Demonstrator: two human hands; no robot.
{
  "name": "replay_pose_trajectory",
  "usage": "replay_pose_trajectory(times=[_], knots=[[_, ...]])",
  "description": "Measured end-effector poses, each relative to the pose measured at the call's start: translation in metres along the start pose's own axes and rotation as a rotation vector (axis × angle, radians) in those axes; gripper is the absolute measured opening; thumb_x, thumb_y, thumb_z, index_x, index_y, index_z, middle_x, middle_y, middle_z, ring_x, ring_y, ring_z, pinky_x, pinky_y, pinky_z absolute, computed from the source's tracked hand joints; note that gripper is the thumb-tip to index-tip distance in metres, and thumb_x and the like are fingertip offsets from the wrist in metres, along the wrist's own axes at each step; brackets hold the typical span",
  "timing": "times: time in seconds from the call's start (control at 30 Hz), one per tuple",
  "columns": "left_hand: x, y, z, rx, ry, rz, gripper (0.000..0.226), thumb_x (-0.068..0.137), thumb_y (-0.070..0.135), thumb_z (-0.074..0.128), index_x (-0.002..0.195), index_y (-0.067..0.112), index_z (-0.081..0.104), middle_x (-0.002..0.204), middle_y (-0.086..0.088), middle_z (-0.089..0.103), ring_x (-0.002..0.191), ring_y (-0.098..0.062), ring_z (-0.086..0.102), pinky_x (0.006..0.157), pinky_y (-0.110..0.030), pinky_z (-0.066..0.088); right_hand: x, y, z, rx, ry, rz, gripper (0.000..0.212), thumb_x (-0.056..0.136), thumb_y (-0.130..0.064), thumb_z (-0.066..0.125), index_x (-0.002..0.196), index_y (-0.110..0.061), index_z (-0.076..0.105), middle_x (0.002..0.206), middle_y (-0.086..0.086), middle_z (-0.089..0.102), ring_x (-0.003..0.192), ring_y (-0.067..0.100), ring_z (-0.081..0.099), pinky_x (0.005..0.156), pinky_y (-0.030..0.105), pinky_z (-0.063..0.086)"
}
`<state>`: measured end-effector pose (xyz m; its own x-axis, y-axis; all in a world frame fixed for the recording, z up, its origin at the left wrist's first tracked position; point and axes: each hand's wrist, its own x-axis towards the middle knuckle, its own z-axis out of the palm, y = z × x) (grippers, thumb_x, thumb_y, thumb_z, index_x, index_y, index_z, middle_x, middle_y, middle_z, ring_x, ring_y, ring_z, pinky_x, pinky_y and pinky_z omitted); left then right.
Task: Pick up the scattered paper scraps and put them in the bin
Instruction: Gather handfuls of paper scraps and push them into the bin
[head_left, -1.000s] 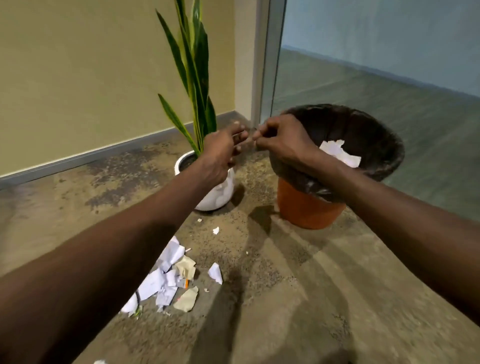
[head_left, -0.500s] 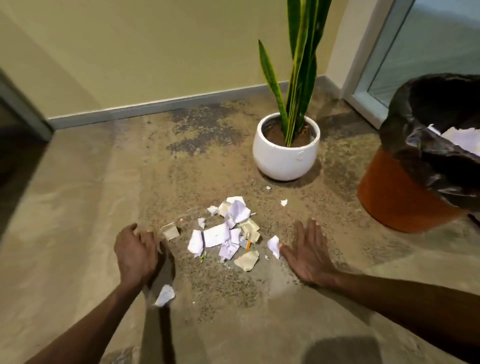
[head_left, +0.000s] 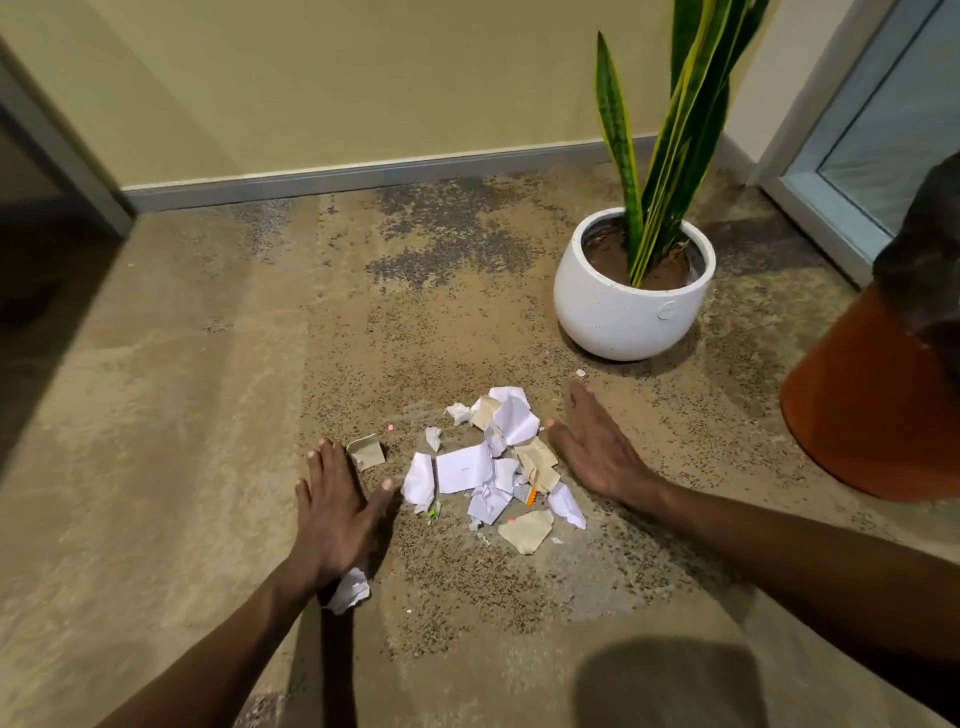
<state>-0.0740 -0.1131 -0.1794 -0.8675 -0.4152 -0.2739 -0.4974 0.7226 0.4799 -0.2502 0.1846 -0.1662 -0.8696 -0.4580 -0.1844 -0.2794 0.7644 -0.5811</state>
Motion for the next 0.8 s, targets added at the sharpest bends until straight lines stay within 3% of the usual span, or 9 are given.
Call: replay_pose_trajectory(times=[0.07, 0.2, 0.33, 0.43, 0.5, 0.57, 0.6, 0.67, 0.8], knots=[[-0.001, 0.002, 0.003, 0.024, 0.007, 0.022, 0.111, 0.071, 0.088, 0.004, 0.15, 0.015, -0.024, 0.154, -0.004, -0.035, 0.142, -0.019, -0.033, 0.115, -0.043, -0.019, 0.011, -0.004, -0.002, 0.015, 0.005, -0.124, 0.075, 0.101, -0.059, 0.032, 0.159, -0.022, 0.004, 0.167, 0.0, 0.003, 0.153, 0.015, 0.005, 0.123, 0.036, 0.011], [0.003, 0.003, 0.001, 0.058, -0.068, 0.003, 0.115, 0.067, 0.09, 0.002, 0.15, 0.016, -0.024, 0.15, -0.001, -0.041, 0.139, -0.018, -0.039, 0.113, -0.042, -0.022, 0.044, -0.005, -0.012, -0.058, -0.011, 0.038, 0.082, 0.098, -0.064, 0.03, 0.159, -0.019, -0.002, 0.167, 0.006, -0.002, 0.154, 0.023, 0.002, 0.125, 0.043, 0.009], [0.005, 0.002, 0.001, 0.088, -0.101, 0.001, 0.116, 0.065, 0.091, 0.001, 0.149, 0.015, -0.025, 0.148, 0.0, -0.045, 0.137, -0.017, -0.042, 0.112, -0.042, -0.024, 0.042, -0.019, -0.001, 0.066, -0.124, -0.169, 0.079, 0.094, -0.072, 0.03, 0.158, -0.031, 0.007, 0.166, -0.001, 0.016, 0.15, 0.018, 0.024, 0.121, 0.045, 0.024], [0.006, 0.001, 0.003, 0.062, -0.072, 0.003, 0.114, 0.067, 0.091, 0.004, 0.149, 0.016, -0.025, 0.151, 0.0, -0.041, 0.138, -0.016, -0.04, 0.111, -0.039, -0.024, 0.059, -0.021, -0.005, -0.091, -0.077, -0.074, 0.082, 0.096, -0.069, 0.025, 0.159, -0.023, 0.001, 0.167, 0.002, 0.002, 0.154, 0.02, 0.008, 0.124, 0.043, 0.012], [0.004, -0.001, 0.003, -0.044, 0.013, 0.001, 0.112, 0.072, 0.089, 0.008, 0.154, 0.015, -0.013, 0.16, -0.004, -0.024, 0.147, -0.021, -0.023, 0.116, -0.042, -0.017, 0.054, -0.025, 0.002, -0.159, -0.162, -0.14, 0.083, 0.096, -0.069, 0.024, 0.159, -0.022, -0.002, 0.167, 0.0, -0.004, 0.153, 0.017, -0.002, 0.124, 0.038, 0.003], [0.007, 0.001, -0.006, -0.22, 0.125, 0.034, 0.101, 0.082, 0.082, 0.016, 0.154, 0.012, 0.009, 0.162, -0.013, 0.012, 0.148, -0.033, 0.014, 0.12, -0.052, 0.011, 0.037, -0.037, 0.014, -0.028, -0.216, -0.261, 0.076, 0.097, -0.067, 0.03, 0.158, -0.026, 0.012, 0.166, -0.003, 0.015, 0.152, 0.016, 0.016, 0.123, 0.037, 0.016], [0.01, 0.004, -0.014, -0.293, 0.169, 0.052, 0.094, 0.086, 0.077, 0.02, 0.153, 0.011, 0.017, 0.158, -0.014, 0.025, 0.142, -0.033, 0.028, 0.116, -0.05, 0.023, 0.032, -0.045, 0.02, 0.076, -0.184, -0.283, 0.07, 0.097, -0.064, 0.035, 0.156, -0.028, 0.022, 0.162, -0.003, 0.028, 0.147, 0.016, 0.029, 0.119, 0.038, 0.026], [0.024, 0.015, -0.028, -0.379, 0.209, 0.06, 0.08, 0.092, 0.065, 0.025, 0.152, 0.012, 0.025, 0.155, -0.01, 0.034, 0.139, -0.028, 0.036, 0.112, -0.036, 0.027, 0.041, -0.058, 0.028, 0.187, -0.064, -0.226, 0.061, 0.099, -0.059, 0.041, 0.151, -0.028, 0.033, 0.155, -0.001, 0.04, 0.14, 0.017, 0.041, 0.114, 0.041, 0.035], [0.052, 0.036, -0.04, -0.397, 0.097, 0.137, 0.073, 0.093, 0.064, 0.023, 0.148, 0.019, 0.04, 0.151, -0.008, 0.043, 0.136, -0.027, 0.041, 0.109, -0.036, 0.03, 0.052, -0.069, 0.039, -0.089, -0.2, -0.245, 0.067, 0.1, -0.059, 0.032, 0.157, -0.027, 0.019, 0.166, 0.001, 0.011, 0.153, 0.019, 0.007, 0.124, 0.05, 0.008]])
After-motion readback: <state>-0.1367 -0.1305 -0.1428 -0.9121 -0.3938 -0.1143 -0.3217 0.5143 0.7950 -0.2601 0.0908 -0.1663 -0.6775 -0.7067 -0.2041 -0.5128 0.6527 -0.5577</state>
